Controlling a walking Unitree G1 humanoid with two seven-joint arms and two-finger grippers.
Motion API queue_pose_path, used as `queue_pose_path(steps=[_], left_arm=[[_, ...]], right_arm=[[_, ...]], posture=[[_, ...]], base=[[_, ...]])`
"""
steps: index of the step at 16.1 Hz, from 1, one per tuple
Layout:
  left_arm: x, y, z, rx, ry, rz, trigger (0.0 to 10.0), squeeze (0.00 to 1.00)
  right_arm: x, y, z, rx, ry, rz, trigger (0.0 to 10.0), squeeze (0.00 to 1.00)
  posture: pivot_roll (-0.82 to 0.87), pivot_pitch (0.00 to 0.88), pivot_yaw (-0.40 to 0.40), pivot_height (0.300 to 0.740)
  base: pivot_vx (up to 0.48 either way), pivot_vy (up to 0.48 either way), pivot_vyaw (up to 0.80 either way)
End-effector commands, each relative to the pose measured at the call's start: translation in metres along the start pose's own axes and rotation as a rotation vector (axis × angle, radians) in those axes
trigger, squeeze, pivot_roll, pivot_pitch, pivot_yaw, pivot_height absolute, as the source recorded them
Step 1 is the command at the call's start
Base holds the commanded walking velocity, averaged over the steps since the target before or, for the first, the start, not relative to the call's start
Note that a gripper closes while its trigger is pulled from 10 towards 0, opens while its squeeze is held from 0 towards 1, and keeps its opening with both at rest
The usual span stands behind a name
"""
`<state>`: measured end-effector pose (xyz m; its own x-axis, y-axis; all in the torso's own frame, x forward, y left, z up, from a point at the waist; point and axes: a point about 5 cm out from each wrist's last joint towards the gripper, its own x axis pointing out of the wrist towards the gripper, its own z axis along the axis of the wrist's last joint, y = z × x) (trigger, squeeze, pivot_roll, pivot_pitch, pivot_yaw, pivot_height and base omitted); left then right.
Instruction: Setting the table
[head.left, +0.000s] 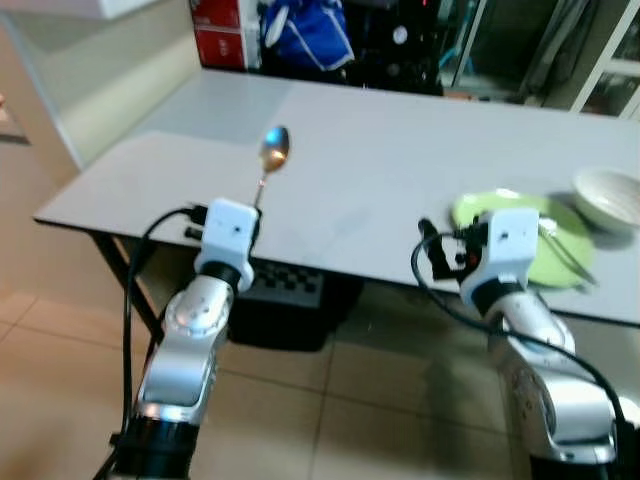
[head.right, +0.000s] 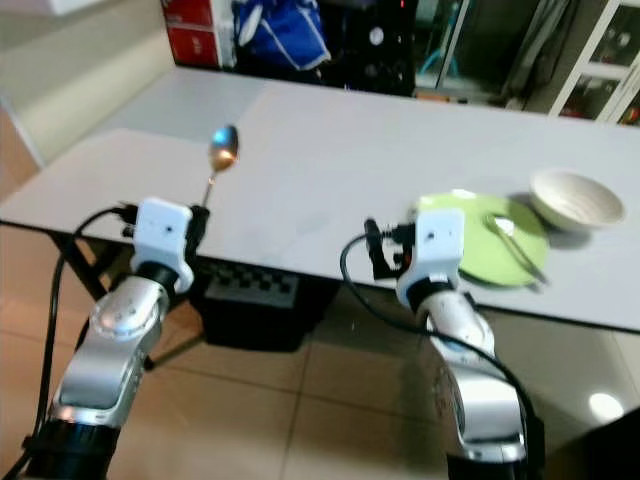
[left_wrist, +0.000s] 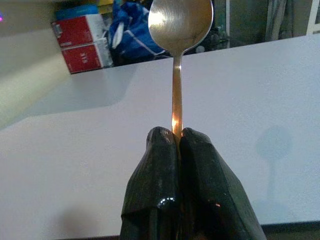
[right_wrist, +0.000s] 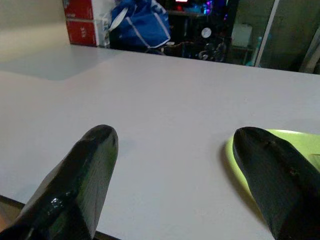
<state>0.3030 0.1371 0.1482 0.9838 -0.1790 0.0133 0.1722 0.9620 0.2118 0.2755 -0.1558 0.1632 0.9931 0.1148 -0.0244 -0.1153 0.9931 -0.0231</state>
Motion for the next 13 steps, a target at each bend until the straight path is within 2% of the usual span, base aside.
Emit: queue_pose_path(steps=[1,13], left_arm=[[0.0033,-0.0084,0.0053,-0.003,-0.02,-0.021,10.0,0.0],[0.0044,-0.0075,0.0059,-0.002,-0.019,-0.019,10.0,0.0]], right_arm=[[-0.0019,-0.0086,-0.0007,-0.014,0.008,-0.025,10.0,0.0],[-0.0018,-0.0072,-0.0017,-0.034,0.017,-0.002,10.0,0.0]], posture=[[-0.05,0.0,0.012,0.74],[-0.05,0.001,0.014,0.74]], base=[[0.0,-0.472,0.0],[0.0,-0.472,0.0]])
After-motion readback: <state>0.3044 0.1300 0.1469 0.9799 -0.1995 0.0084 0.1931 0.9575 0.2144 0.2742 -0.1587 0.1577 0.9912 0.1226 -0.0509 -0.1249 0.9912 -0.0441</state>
